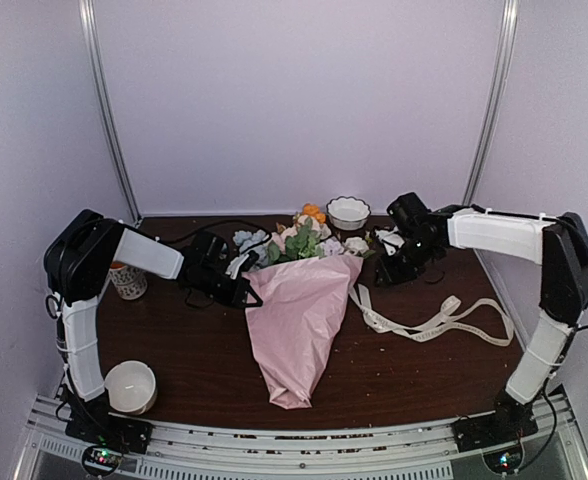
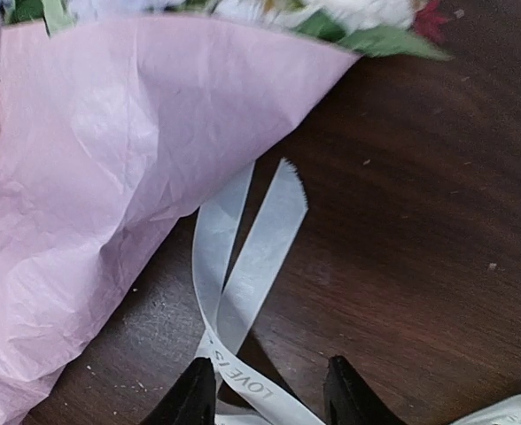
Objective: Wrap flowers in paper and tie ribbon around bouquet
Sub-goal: Pick up the ribbon from the center of the board.
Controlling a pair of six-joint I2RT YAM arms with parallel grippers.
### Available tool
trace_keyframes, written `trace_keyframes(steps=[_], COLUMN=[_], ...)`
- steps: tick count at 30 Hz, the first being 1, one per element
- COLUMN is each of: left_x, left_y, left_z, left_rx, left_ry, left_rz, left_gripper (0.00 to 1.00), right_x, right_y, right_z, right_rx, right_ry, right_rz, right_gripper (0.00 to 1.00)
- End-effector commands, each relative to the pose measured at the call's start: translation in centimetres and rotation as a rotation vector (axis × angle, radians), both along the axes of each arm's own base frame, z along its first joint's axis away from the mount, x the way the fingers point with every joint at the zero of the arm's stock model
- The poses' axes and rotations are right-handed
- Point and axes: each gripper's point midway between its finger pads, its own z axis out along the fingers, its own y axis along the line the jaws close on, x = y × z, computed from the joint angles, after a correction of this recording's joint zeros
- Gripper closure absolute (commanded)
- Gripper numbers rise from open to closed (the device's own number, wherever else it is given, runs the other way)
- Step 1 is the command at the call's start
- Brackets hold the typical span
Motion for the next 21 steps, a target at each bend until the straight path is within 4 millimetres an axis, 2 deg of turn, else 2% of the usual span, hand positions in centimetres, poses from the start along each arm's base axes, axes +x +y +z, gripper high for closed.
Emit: trace_keyframes(steps=[1, 4, 7, 13, 19, 21], left_x=[-0.3, -0.3, -0.3, -0.3, -0.3, -0.2], left_y=[0.5, 0.5, 0.4, 0.4, 0.3, 0.3], left_z=[-1.3, -1.4, -1.5, -1.4, -1.4, -1.3], left_rx=[0.057, 0.059, 0.059, 0.058, 0.056, 0.056], left_ry=[0.015, 0.016, 0.020, 0.018, 0.019, 0.018], left_rz=[0.003, 0.001, -0.003, -0.004, -0.007, -0.007], left_gripper=[1.00, 1.00, 1.00, 1.00, 1.00, 1.00], right_x=[-0.3, -0.6, -0.6, -0.9, -1.0, -1.2], right_y=[4.7, 6.1, 6.3, 5.6, 5.0, 5.1], right_z=[-1.8, -3.4, -4.8, -6.8, -7.8, -8.2], right_rx=[0.060, 0.033, 0.005, -0.074, -0.138, -0.133], right_ry=[0.065, 0.091, 0.114, 0.144, 0.145, 0.159], right_rz=[0.124, 0.162, 0.166, 0.155, 0.153, 0.155], right_gripper=[0.57, 0.56, 0.57, 0.66, 0.68, 0.76])
